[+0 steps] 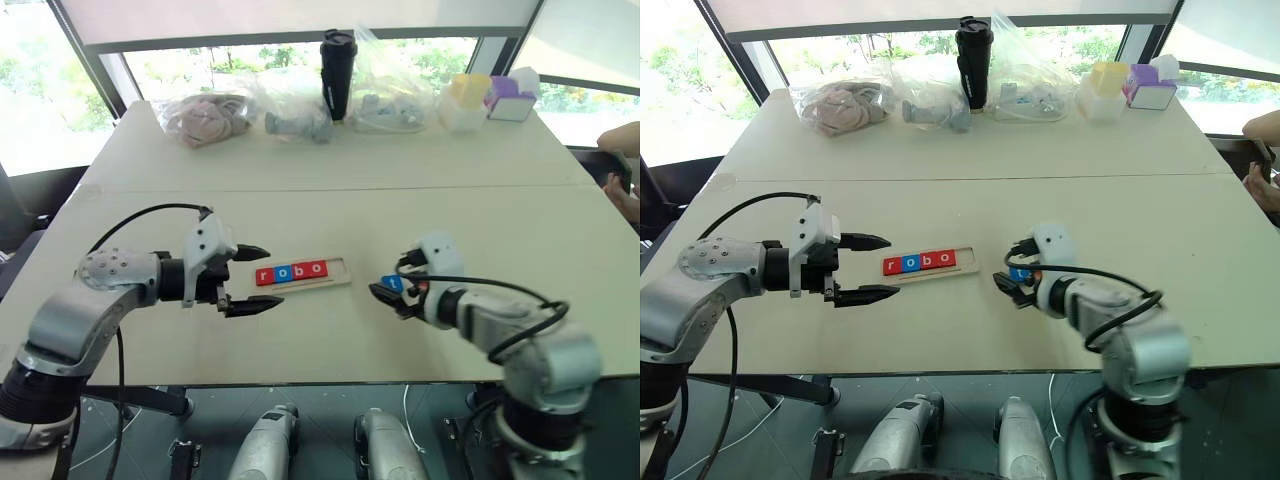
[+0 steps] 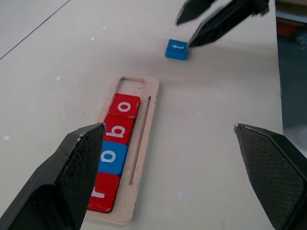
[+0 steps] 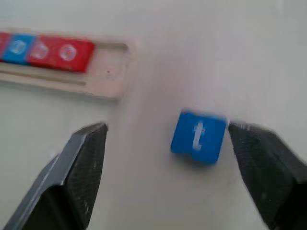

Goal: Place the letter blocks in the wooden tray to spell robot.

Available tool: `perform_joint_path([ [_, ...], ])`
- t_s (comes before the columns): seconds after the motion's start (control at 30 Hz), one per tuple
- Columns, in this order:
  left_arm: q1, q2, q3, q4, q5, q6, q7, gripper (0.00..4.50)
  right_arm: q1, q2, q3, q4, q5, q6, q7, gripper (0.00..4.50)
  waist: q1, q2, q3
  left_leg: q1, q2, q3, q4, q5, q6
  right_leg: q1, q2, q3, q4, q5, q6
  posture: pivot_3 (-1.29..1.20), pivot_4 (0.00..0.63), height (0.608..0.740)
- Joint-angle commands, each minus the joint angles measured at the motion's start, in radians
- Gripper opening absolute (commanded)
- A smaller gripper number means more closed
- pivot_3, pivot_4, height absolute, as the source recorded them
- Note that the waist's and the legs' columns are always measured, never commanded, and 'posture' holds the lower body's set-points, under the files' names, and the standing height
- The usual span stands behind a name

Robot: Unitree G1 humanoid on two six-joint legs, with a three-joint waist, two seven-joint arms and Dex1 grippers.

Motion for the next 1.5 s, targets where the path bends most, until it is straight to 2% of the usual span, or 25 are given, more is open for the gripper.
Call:
perform_joint_path([
  [0.03, -0.019, 0.012, 0.019, -0.008, -0.003, -0.025, -0.024, 4.5, 0.069, -0.207, 0.037, 0.106, 0.015, -0.431, 0.32, 4.21, 0.002, 0.0, 0.0, 0.0, 0.0, 0.0, 0.0, 0.0, 0.001, 0.001, 0.0, -0.001, -0.001, 0.0, 0.0, 0.0, 0.15, 0.74],
  [0.13, -0.027, 0.014, 0.011, -0.004, 0.001, -0.029, -0.039, 4.5, 0.09, -0.293, 0.08, 0.254, -0.022, -0.626, 0.398, 4.21, -0.001, -0.001, 0.0, 0.0, 0.001, 0.0, -0.001, -0.001, 0.002, 0.004, 0.001, -0.003, -0.006, 0.001, -0.001, 0.0, 0.15, 0.74],
  [0.2, -0.041, 0.018, 0.004, 0.002, 0.006, -0.038, -0.055, 4.5, 0.047, -0.331, 0.156, 0.463, -0.084, -0.842, 0.513, 4.21, -0.004, -0.001, 0.0, 0.0, 0.001, 0.002, 0.0, -0.002, 0.003, 0.003, 0.0, -0.001, -0.007, 0.002, -0.002, 0.0, 0.15, 0.74],
  [0.33, -0.053, 0.019, -0.006, 0.002, 0.014, -0.043, -0.069, 4.5, -0.11, -0.302, 0.267, 0.778, -0.153, -1.08, 0.627, 4.21, -0.004, -0.001, 0.001, 0.0, 0.001, 0.007, 0.001, -0.001, 0.004, 0.003, 0.0, 0.0, -0.007, 0.004, -0.001, 0.0, 0.15, 0.74],
  [0.53, -0.02, 0.011, 0.006, -0.036, 0.017, -0.027, -0.045, 4.5, -0.224, -0.27, 0.35, 1.009, -0.211, -1.244, 0.746, 4.21, 0.004, -0.002, 0.001, 0.0, 0.002, 0.007, 0.001, -0.002, 0.004, 0.003, 0.001, 0.0, -0.007, 0.005, 0.002, 0.0, 0.15, 0.74],
  [0.8, 0.032, 0.012, 0.033, -0.075, 0.003, -0.011, -0.006, 4.5, -0.256, -0.262, 0.376, 1.108, -0.247, -1.343, 0.8, 4.21, 0.002, -0.002, 0.002, 0.0, 0.001, 0.007, 0.001, -0.002, 0.005, 0.003, 0.0, 0.001, -0.009, 0.006, 0.003, 0.0, 0.15, 0.74],
  [0.9, 0.037, 0.011, 0.033, -0.077, 0.005, -0.011, 0.003, 4.5, -0.265, -0.249, 0.381, 1.149, -0.267, -1.388, 0.79, 3.44, -0.001, -0.002, 0.002, 0.0, 0.001, 0.007, 0.001, -0.002, 0.004, 0.003, 0.001, 0.001, -0.008, 0.006, 0.002, 0.0, 0.15, 0.74],
  [1.03, 0.044, 0.019, 0.044, -0.071, 0.006, -0.014, 0.009, 4.5, -0.269, -0.238, 0.369, 1.15, -0.263, -1.391, 0.789, 1.36, 0.001, -0.002, 0.002, 0.0, 0.001, 0.007, 0.001, -0.002, 0.005, 0.003, 0.001, 0.002, -0.008, 0.006, 0.002, 0.0, 0.15, 0.74],
  [1.07, 0.046, 0.021, 0.046, -0.07, 0.007, -0.014, 0.009, 4.5, -0.27, -0.237, 0.366, 1.147, -0.26, -1.386, 0.789, 1.1, 0.001, -0.002, 0.002, 0.0, 0.001, 0.007, 0.001, -0.002, 0.005, 0.003, 0.001, 0.002, -0.008, 0.007, 0.004, 0.0, 0.15, 0.74],
  [1.3, 0.05, 0.032, 0.061, -0.039, 0.021, -0.03, 0.0, 4.5, -0.315, -0.233, 0.341, 1.076, -0.229, -1.308, 0.785, 1.11, 0.001, -0.002, 0.002, 0.0, 0.001, 0.008, 0.002, -0.002, 0.005, 0.003, 0.001, 0.002, -0.008, 0.007, 0.004, 0.0, 0.15, 0.74],
  [1.5, 0.028, 0.032, 0.054, 0.003, 0.036, -0.046, 0.001, 4.5, -0.437, -0.141, 0.396, 1.116, -0.266, -1.299, 0.765, 1.11, -0.003, -0.002, 0.002, 0.001, 0.002, 0.008, 0.002, -0.002, 0.004, 0.002, 0.002, 0.003, -0.007, 0.008, 0.004, 0.0, 0.15, 0.74],
])
